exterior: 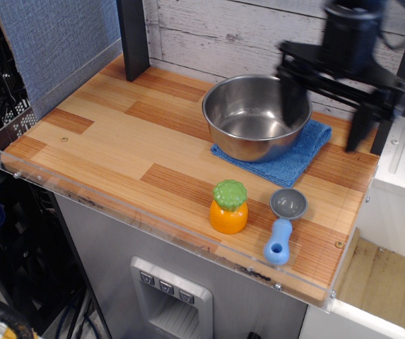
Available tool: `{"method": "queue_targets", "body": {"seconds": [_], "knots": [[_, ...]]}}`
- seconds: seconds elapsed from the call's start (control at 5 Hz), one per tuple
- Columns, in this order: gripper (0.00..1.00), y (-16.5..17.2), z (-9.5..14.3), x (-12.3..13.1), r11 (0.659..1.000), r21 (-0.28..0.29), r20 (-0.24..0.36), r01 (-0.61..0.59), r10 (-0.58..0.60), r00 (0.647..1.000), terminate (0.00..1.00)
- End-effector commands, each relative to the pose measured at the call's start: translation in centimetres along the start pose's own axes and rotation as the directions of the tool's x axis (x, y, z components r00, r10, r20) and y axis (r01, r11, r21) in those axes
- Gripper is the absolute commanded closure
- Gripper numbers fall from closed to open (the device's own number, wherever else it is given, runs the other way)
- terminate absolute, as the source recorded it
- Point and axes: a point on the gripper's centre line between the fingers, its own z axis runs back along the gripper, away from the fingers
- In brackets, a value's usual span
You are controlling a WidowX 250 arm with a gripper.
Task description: Place the blue spoon on the back left corner of the table
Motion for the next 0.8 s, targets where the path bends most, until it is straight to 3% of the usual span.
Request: {"method": "queue_targets", "body": {"seconds": [0.0,0.2,0.4,0.6], "knots": [[0.00,-3.1,-1.0,-1.6,0.999,0.030,-0.026,0.027,-0.026,0.999,0.00],[0.00,-2.8,-2.8,-3.1,0.998,0.060,-0.081,-0.030,0.035,0.996,0.00],[0.00,-2.4,-3.8,-4.0,0.997,0.065,-0.097,-0.052,0.058,0.994,0.00],[0.00,-2.1,-4.1,-4.3,0.998,0.049,-0.072,-0.030,0.033,0.997,0.00]]}}
